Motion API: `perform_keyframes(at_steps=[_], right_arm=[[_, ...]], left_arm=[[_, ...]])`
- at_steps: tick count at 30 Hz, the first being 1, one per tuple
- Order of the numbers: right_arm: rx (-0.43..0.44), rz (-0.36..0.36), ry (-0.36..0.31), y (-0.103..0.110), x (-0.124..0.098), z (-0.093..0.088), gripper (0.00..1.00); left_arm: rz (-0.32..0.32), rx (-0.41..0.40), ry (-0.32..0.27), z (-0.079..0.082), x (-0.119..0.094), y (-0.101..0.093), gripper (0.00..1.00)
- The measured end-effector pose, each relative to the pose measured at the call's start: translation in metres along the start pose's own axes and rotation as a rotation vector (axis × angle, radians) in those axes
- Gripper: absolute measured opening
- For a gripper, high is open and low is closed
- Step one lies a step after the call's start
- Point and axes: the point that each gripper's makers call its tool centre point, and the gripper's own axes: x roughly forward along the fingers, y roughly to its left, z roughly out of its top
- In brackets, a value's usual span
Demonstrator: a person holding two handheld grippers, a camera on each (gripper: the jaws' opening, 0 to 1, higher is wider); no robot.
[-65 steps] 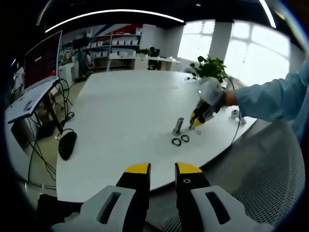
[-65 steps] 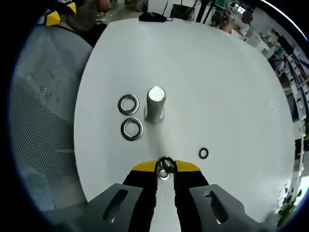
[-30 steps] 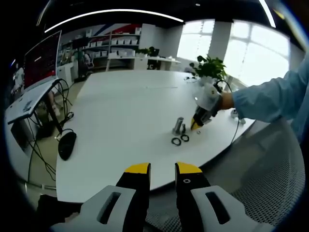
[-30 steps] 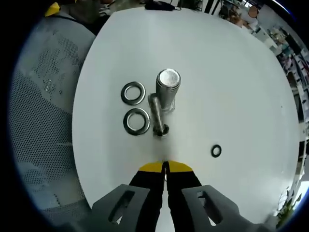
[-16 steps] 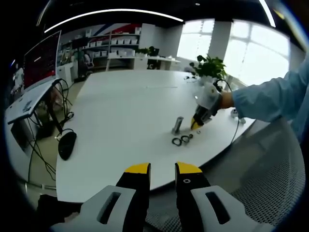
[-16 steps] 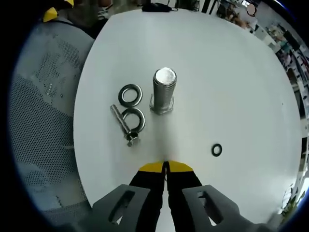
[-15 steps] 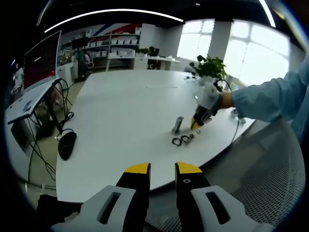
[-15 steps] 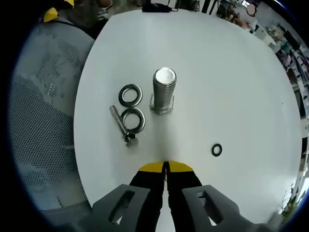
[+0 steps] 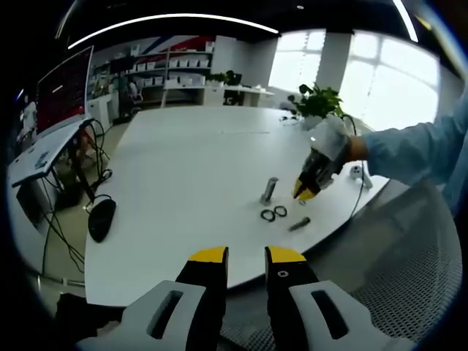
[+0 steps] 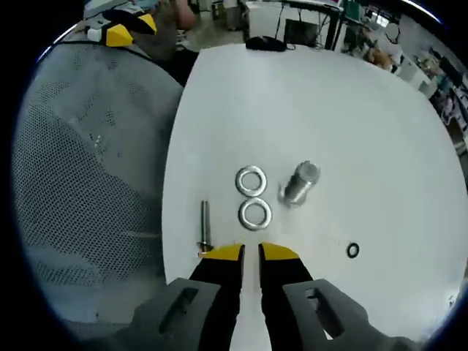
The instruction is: Place the washer onto the threaded stud by aligning its center hole with the stud, sliding it down to the base, and recovering from edge contact or off-axis alignment until the washer reaches the visible bottom stop.
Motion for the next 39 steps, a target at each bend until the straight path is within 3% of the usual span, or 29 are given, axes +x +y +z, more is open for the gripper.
perform_keyframes(at_steps=[2, 5, 10, 11, 14, 19, 30, 39], right_arm=[[-0.047, 0.023, 0.033, 0.012, 0.009, -0.001, 0.11], [-0.017, 0.023, 0.062, 0.025, 0.023, 0.001, 0.12], [-0.063, 0.015, 0.140, 0.030, 0.036, 0.000, 0.14], [-0.123, 0.012, 0.142, 0.028, 0.035, 0.003, 0.14], [-0.092, 0.004, 0.140, 0.028, 0.035, 0.005, 0.13], [-0.117, -0.003, 0.146, 0.026, 0.035, 0.004, 0.11], [-0.100, -0.035, 0.109, 0.017, 0.029, 0.001, 0.09], [0.052, -0.073, -0.058, -0.004, 0.010, 0.005, 0.09]], left_arm=[[0.001, -0.001, -0.001, 0.000, 0.000, 0.000, 0.18], [0.003, -0.002, -0.001, 0.000, 0.000, 0.000, 0.18], [0.005, -0.003, -0.003, 0.000, -0.001, 0.001, 0.18], [0.006, -0.004, -0.004, 0.000, -0.001, 0.001, 0.18], [0.006, -0.006, -0.006, 0.001, -0.001, 0.001, 0.18], [0.006, -0.007, -0.009, 0.001, -0.001, 0.001, 0.18], [0.002, -0.005, -0.008, 0.001, -0.001, 0.001, 0.18], [0.001, -0.002, -0.004, 0.000, 0.000, 0.000, 0.18]])
